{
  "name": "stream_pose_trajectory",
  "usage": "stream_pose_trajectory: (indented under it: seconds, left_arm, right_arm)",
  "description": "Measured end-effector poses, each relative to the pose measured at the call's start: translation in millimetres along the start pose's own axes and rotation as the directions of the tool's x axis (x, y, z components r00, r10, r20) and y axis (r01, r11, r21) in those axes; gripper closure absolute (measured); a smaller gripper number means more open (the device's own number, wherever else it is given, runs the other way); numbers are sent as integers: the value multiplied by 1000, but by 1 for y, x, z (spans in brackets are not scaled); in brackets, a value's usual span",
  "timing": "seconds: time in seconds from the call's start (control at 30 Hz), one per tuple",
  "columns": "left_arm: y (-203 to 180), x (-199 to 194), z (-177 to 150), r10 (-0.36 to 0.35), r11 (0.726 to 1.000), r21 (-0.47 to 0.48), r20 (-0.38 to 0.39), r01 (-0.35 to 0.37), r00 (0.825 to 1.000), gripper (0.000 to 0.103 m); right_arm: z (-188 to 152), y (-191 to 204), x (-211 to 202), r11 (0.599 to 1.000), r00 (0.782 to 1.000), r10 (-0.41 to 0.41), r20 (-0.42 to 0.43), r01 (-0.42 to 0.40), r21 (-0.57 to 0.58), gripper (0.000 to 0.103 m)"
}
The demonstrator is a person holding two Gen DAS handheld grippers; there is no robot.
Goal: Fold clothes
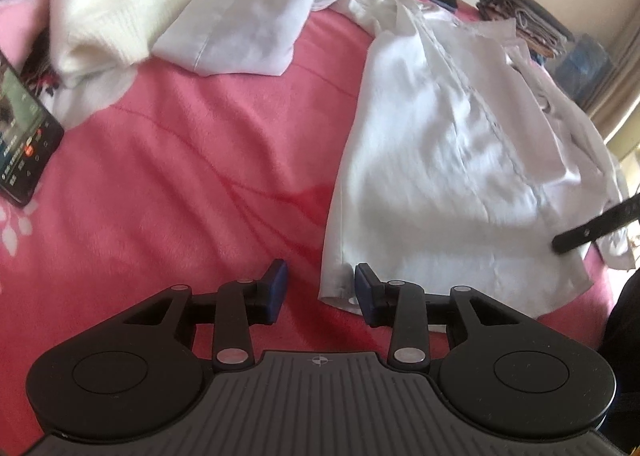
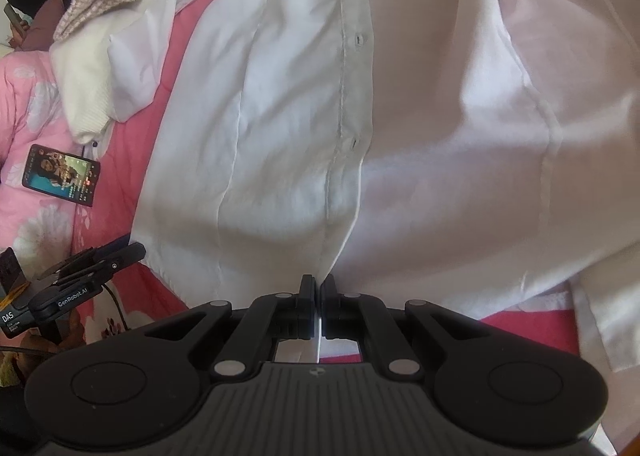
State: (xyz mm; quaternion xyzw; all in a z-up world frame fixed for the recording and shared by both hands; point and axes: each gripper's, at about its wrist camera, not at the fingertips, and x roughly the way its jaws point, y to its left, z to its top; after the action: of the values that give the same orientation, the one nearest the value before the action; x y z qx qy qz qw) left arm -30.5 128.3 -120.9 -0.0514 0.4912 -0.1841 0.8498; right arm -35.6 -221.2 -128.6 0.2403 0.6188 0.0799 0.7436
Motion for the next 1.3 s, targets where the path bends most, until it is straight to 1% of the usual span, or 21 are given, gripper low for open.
stream_pose_trajectory:
  seconds: [0.13,0.27,0.4,0.47,0.57,0.67,0.73,0.77,0.8,0.87,0.93,1.0,1.07,1.13,1.17,1.23,1.27,1.3]
  left_arm:
    - [3,-5,-1,-13,1000,-8,-7,13,1000,67]
    - [6,-18,1,-35,999,-11,4,35,999,66]
    - [6,-28,5,-53,999,-12,21,53,998,66]
    - [5,-28,10,-61,998,-19,31,62,998,66]
    - [6,-26,21,-87,995,-38,52,89,995,66]
    - [9,-15,51,-124,988,-82,98,133,987,65]
    - [9,-2,78,-127,984,-107,156,145,980,58]
    - [9,8,96,-129,982,-115,188,152,974,48]
    - [9,18,113,-134,979,-125,216,163,967,44]
    - [11,46,146,-182,960,-168,233,224,955,43]
    - [15,79,177,-208,928,-258,243,270,948,43]
    - [18,106,195,-207,904,-322,244,281,947,38]
    - [20,133,211,-217,881,-374,224,289,950,38]
    - [20,152,220,-213,871,-396,228,291,950,38]
    - [20,159,224,-211,869,-397,240,294,948,39]
    - [17,170,231,-200,876,-382,265,293,943,56]
    - [14,175,234,-168,896,-360,265,259,950,79]
    - [11,179,237,-139,914,-336,266,227,954,101]
  right_arm:
    - [-1,8,-12,999,999,-35,40,37,-39,96]
    - [6,17,-36,991,986,-81,148,96,-97,95]
    - [24,19,-64,991,966,-72,247,97,-87,94]
    - [35,19,-73,994,956,-66,284,90,-70,90]
    - [53,21,-83,996,940,-54,336,75,-49,88]
    - [74,21,-84,998,926,-24,376,42,-41,87]
    - [91,18,-79,1000,922,14,388,-7,-20,86]
    - [99,16,-74,999,921,33,389,-36,0,85]
    - [108,14,-69,998,919,52,391,-65,20,84]
    - [124,9,-58,992,916,81,393,-114,60,84]
    - [138,3,-46,988,915,85,394,-129,88,84]
    - [148,-2,-34,985,916,81,393,-135,109,84]
    - [154,-7,-26,983,916,79,394,-137,123,84]
    - [158,-11,-18,983,917,69,393,-130,131,84]
    - [159,-13,-15,983,918,63,391,-124,133,84]
    - [163,-17,-8,984,921,51,387,-112,139,83]
    - [164,-19,-4,984,923,46,381,-108,143,83]
    - [166,-20,-1,984,926,42,374,-104,148,83]
